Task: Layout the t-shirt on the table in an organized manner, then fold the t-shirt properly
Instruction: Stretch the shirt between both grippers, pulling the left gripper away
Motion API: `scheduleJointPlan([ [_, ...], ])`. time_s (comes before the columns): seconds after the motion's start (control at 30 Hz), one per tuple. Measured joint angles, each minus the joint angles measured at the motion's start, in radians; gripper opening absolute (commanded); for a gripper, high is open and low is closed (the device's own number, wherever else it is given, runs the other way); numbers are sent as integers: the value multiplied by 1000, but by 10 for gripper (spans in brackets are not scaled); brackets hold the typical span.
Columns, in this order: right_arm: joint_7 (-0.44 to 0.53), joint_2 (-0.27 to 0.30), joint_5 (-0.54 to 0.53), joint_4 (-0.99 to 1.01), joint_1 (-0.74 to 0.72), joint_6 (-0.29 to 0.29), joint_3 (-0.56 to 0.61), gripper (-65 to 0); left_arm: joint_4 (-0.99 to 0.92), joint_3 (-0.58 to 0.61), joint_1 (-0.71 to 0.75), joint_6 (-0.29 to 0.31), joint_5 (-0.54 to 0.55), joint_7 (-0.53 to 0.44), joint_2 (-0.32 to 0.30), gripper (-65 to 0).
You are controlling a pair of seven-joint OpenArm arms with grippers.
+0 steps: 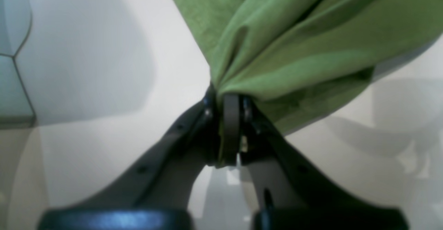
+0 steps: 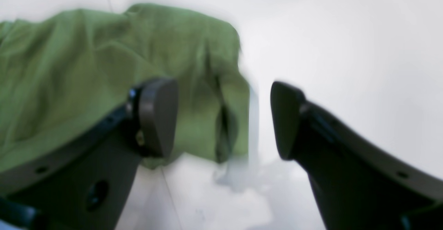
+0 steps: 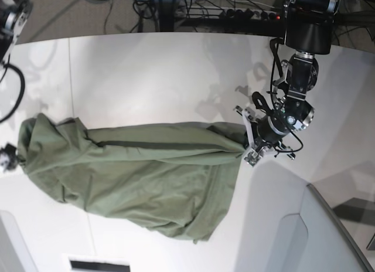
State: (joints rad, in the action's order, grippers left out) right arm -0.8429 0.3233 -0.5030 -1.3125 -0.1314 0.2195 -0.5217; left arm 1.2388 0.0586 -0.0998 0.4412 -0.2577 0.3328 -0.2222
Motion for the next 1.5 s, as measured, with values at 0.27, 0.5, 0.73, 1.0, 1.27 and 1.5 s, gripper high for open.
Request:
scheduleJointPlan([
  [0.27,2,-104,-60,10,147,8,-50,-261,44,0,25,0,-1,1,0,-650],
  [0.5,13,-97,-68,58,138,8,-50,-263,45,0,25,0,0,0,-1,-650],
  [0.73,15,-97,-67,145,101,63,-51,-267,45,0,25,0,0,0,0,-650],
  [1.0,16,-97,-63,232,44,68,-50,-267,45,0,24,0,-1,1,0,-650],
  [1.27,25,-92,-59,291,11,69,-50,-267,44,0,19,0,0,0,0,-650],
  [1.5,46,-92,-60,294,11,69,-50,-453,44,0,19,0,0,0,0,-650],
])
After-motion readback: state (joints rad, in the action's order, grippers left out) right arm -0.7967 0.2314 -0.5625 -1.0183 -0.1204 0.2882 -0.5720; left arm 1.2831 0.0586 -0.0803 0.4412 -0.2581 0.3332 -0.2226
